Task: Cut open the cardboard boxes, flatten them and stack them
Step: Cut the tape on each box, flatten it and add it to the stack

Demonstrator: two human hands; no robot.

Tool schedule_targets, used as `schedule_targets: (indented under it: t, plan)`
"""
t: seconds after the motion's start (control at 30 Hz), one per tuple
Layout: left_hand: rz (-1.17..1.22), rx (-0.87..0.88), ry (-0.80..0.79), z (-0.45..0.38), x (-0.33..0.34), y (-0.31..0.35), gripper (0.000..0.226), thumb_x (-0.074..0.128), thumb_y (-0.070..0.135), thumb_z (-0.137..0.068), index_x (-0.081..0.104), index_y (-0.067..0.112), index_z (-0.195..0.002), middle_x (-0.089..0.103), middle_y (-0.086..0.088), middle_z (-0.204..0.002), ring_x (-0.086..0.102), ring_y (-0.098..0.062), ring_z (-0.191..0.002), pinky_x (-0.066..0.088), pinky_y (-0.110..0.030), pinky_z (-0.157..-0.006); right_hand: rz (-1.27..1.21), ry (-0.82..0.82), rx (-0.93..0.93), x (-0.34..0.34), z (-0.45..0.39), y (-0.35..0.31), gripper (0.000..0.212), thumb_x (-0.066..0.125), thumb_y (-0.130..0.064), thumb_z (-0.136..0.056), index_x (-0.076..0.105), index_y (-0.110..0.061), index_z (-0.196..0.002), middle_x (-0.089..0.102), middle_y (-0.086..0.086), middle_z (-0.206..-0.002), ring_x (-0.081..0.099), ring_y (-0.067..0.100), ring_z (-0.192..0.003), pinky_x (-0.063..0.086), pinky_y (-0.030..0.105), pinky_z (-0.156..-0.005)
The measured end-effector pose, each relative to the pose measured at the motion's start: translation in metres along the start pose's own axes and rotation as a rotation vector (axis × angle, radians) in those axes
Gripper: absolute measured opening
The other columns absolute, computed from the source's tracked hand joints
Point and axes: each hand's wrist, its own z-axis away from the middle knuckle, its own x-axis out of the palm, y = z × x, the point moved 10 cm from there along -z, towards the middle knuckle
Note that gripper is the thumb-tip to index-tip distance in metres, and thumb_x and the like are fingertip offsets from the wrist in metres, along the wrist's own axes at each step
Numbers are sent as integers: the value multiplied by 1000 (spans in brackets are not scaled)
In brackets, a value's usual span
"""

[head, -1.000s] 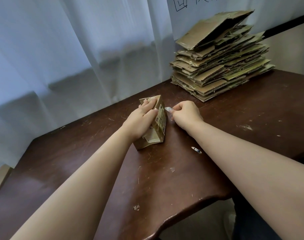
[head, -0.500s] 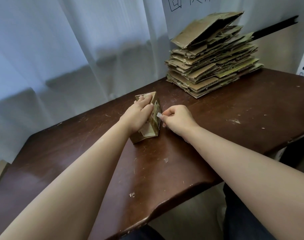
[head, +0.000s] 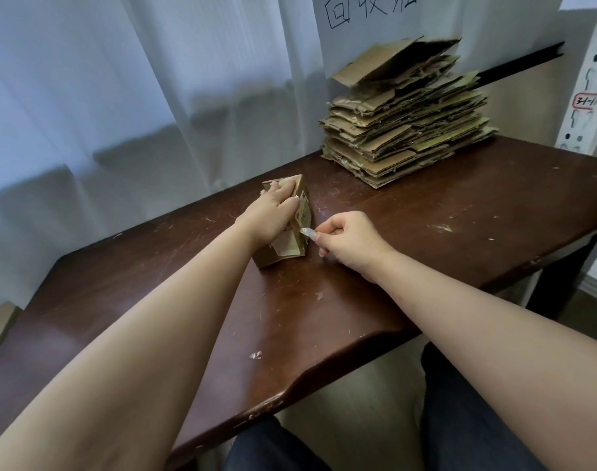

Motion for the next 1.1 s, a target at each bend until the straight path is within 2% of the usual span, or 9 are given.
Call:
schedule_targets:
  t: [0.07, 0.17, 0.27, 0.37, 0.43, 0.5, 0.57, 0.67, 1.1]
  plan:
    - [8, 8, 2, 1, 0, 0, 54, 33, 37, -99, 21, 35, -152, 8, -1, -162, 2, -27, -149, 13, -50, -119, -5, -28, 4, 0, 6, -3, 14, 72, -28, -84, 67, -17, -75, 67, -2, -57, 58, 12, -60, 53, 41, -75]
    - [29, 25, -33, 4, 1, -1, 53, 37, 36, -100, 22, 36, -151, 8, 0, -162, 0, -26, -149, 10, -46, -120, -61, -97, 15, 0, 14, -8, 12, 70, -19, -87, 65, -10, -80, 64, 4, -61, 53, 9, -51, 42, 18, -48]
    - [36, 90, -121, 11, -4, -4, 54, 45, 31, -100, 26, 38, -150, 14, 5, -161, 0, -23, -149, 5, -42, -121, -87, -109, 15, -5, 15, -9, 10, 68, -16, -87, 64, -7, -84, 62, 6, -62, 49, 0, -40, 34, 12, -39]
    - [12, 103, -153, 11, -22, -8, 63, 51, 4, -91, 41, 41, -141, 37, 1, -151, 25, -23, -144, 23, -40, -117, 38, 50, -25, -31, 3, 0, 9, 67, -24, -86, 62, -19, -82, 68, -1, -63, 52, 1, -44, 42, 26, -50]
    - [58, 120, -181, 13, -28, -12, 68, 46, -8, -84, 51, 40, -131, 49, 1, -138, 44, -23, -131, 41, -36, -102, 200, 149, -43, -46, -4, 2, 8, 60, -33, -87, 58, -25, -85, 70, -5, -68, 56, 9, -57, 49, 35, -64]
    - [122, 135, -172, 14, -26, -18, 56, 50, -2, -86, 54, 42, -121, 54, 1, -128, 53, -23, -119, 48, -38, -94, 381, 171, -52, -49, -7, -1, 8, 53, -38, -90, 53, -30, -93, 71, -10, -74, 62, 14, -74, 50, 37, -77]
    - [108, 161, -89, 10, -25, -21, 34, 59, 22, -92, 54, 46, -115, 59, 6, -121, 57, -19, -112, 48, -44, -97, 533, 148, -100, -40, -8, -10, 11, 47, -40, -93, 48, -33, -101, 71, -9, -86, 63, 18, -90, 47, 37, -81]
    - [41, 179, 65, 4, -29, -22, 18, 54, 49, -91, 54, 52, -109, 64, 18, -109, 59, -10, -106, 48, -44, -95, 660, 114, -183, -26, -12, -20, 12, 42, -39, -98, 44, -31, -106, 69, -6, -94, 62, 25, -93, 42, 34, -74]
    - [-29, 181, 122, 4, -31, -22, 18, 50, 45, -95, 52, 52, -112, 64, 19, -108, 60, -11, -103, 50, -41, -89, 1006, 73, -321, 0, -17, -32, 18, 33, -23, -102, 40, -21, -118, 67, 13, -98, 62, 37, -90, 32, 34, -64]
